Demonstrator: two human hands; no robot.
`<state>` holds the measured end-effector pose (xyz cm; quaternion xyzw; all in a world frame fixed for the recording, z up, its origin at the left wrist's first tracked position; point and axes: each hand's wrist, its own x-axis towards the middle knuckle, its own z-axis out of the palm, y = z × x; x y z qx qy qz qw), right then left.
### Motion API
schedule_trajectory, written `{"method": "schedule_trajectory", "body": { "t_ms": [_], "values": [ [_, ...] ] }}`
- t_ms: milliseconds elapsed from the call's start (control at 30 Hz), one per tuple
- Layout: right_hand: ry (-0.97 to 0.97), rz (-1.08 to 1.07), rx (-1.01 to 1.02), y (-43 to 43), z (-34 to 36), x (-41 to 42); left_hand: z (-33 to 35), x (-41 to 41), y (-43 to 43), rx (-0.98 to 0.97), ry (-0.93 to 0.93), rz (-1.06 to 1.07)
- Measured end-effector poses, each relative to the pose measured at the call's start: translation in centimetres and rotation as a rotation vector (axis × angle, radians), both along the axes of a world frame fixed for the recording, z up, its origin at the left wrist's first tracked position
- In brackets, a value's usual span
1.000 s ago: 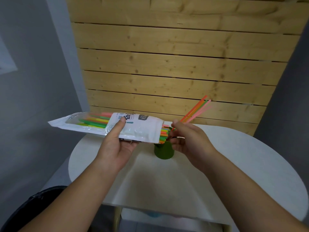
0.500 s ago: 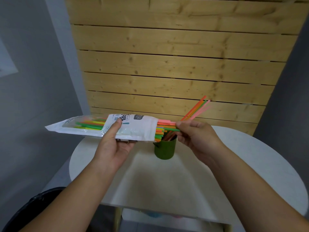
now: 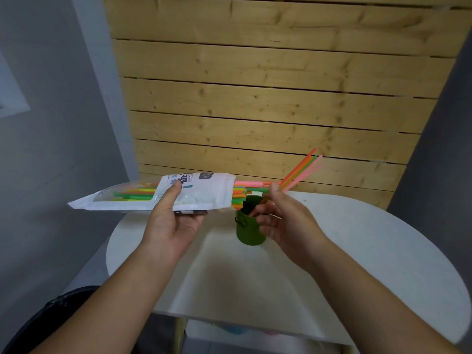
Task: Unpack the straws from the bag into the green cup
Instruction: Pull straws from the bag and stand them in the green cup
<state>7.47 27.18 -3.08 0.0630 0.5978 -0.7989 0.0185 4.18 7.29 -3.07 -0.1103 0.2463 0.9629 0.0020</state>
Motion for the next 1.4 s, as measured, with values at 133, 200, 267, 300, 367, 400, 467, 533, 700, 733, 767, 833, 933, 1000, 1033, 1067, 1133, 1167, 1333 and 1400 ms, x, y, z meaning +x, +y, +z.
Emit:
{"method": "schedule_trajectory", "body": {
  "t_ms": [133,200,267,300,367,400,467,533,700,733,767,833,933,1000,1033,1067,1133,1167,1333,1400],
  "values": [
    [0.086,0.002,-0.003,-2.5,-0.5,0.2,0.2,0.4,0.4,-0.005,0.010,-0.020],
    [0.104,-0.062,-0.023,-3.4,-0.3,-0.1,0.2,0.6,0.7,-0.022,0.010,-0.036],
    [0.139,-0.119,-0.057,-3.7,0.1,-0.4,0.1,0.7,0.9,-0.031,0.008,-0.047],
    [0.162,-0.137,-0.082,-3.8,0.2,-0.5,0.1,0.7,0.9,-0.032,0.005,-0.048],
    [0.189,-0.164,-0.119,-3.8,0.4,-0.6,0.1,0.7,0.9,-0.028,-0.006,-0.042],
    [0.191,-0.182,-0.124,-3.8,0.5,-0.7,0.0,0.6,0.8,-0.023,-0.014,-0.034],
    [0.174,-0.218,-0.123,-3.7,0.6,-0.9,-0.1,0.5,0.6,-0.014,-0.026,-0.023],
    [0.162,-0.245,-0.105,-3.6,0.7,-1.1,-0.3,0.3,0.4,-0.007,-0.033,-0.018],
    [0.205,-0.323,0.035,-2.7,1.2,-1.1,-0.9,0.0,0.5,0.004,-0.043,-0.017],
    [0.208,-0.334,0.030,-2.5,1.3,-1.1,-1.0,-0.1,0.5,0.002,-0.040,-0.019],
    [0.213,-0.341,0.016,-2.3,1.5,-1.2,-1.1,-0.1,0.4,-0.001,-0.037,-0.022],
    [0.219,-0.347,-0.017,-1.7,1.7,-1.3,-1.3,-0.4,0.3,0.002,-0.039,-0.019],
    [0.230,-0.377,-0.054,-0.7,1.9,-1.4,-1.4,-0.8,0.0,0.016,-0.051,0.004],
    [0.237,-0.399,-0.079,0.1,2.0,-1.6,-1.5,-1.0,-0.3,0.021,-0.057,0.018],
    [0.241,-0.407,-0.089,0.6,2.0,-1.6,-1.6,-1.1,-0.4,0.020,-0.060,0.024],
    [0.246,-0.409,-0.101,1.1,2.1,-1.6,-1.7,-1.2,-0.5,0.018,-0.061,0.028],
    [0.252,-0.412,-0.123,2.1,2.3,-1.7,-1.9,-1.6,-0.7,0.017,-0.063,0.037],
    [0.250,-0.416,-0.135,2.6,2.3,-1.7,-2.0,-1.7,-0.8,0.019,-0.064,0.041],
    [0.226,-0.452,-0.207,5.1,2.6,-1.8,-2.3,-2.4,-0.8,0.020,-0.067,0.058],
    [0.215,-0.471,-0.215,6.1,2.6,-1.8,-2.4,-2.6,-0.9,0.018,-0.067,0.066]
  ]
}}
